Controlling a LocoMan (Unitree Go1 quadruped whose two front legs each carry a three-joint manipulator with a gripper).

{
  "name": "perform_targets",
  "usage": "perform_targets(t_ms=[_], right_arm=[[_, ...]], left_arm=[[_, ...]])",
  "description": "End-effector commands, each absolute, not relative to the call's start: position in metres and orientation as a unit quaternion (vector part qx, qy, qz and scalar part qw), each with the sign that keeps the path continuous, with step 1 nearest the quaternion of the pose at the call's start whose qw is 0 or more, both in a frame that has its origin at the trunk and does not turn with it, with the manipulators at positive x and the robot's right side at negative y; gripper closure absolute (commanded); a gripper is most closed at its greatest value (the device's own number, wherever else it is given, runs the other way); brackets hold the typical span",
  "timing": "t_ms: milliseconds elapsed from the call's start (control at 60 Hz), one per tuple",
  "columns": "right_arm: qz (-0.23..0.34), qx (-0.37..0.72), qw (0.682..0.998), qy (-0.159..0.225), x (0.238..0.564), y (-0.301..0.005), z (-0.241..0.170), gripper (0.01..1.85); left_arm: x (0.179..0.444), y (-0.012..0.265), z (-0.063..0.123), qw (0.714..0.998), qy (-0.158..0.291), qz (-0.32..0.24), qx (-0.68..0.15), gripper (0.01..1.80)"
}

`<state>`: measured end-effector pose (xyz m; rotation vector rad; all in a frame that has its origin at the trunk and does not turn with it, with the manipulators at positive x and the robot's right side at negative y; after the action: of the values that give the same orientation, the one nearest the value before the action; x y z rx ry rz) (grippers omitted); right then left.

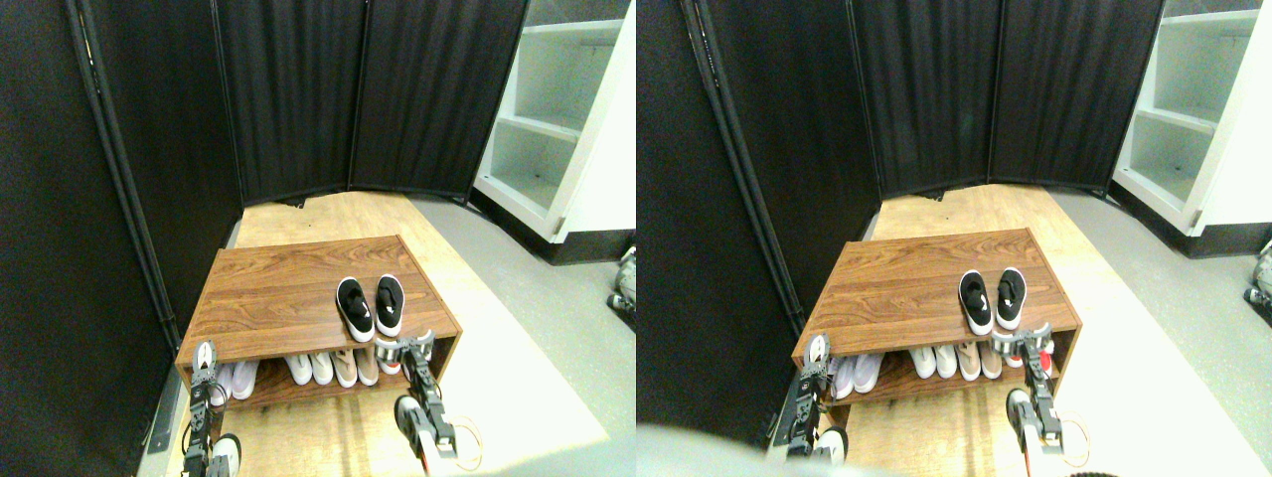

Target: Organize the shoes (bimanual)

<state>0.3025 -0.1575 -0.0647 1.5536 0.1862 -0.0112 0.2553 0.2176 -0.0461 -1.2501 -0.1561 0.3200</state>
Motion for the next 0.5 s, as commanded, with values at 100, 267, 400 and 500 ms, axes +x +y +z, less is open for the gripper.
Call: perform_targets(t_ms=[100, 267, 400, 500], right_arm=[[0.044, 0.695, 0.716, 0.049, 0.287, -0.158, -0.03, 0.25], [0.046, 0.674, 0.737, 0.032, 0.276, -0.166, -0.019, 0.35], [0.032, 0.662, 0.749, 0.011, 0.267, -0.182, -0.004, 0.4], [0.02, 0.645, 0.764, -0.01, 0.261, -0.195, 0.008, 0.58]], left_arm=[[0.262, 0.215, -0.043, 0.807, -0.078, 0.134, -0.57, 1.8], [0.266, 0.213, -0.043, 0.805, -0.078, 0.131, -0.574, 1.8], [0.268, 0.212, -0.044, 0.807, -0.078, 0.13, -0.571, 1.8], [0.267, 0.214, -0.043, 0.806, -0.077, 0.131, -0.572, 1.8]])
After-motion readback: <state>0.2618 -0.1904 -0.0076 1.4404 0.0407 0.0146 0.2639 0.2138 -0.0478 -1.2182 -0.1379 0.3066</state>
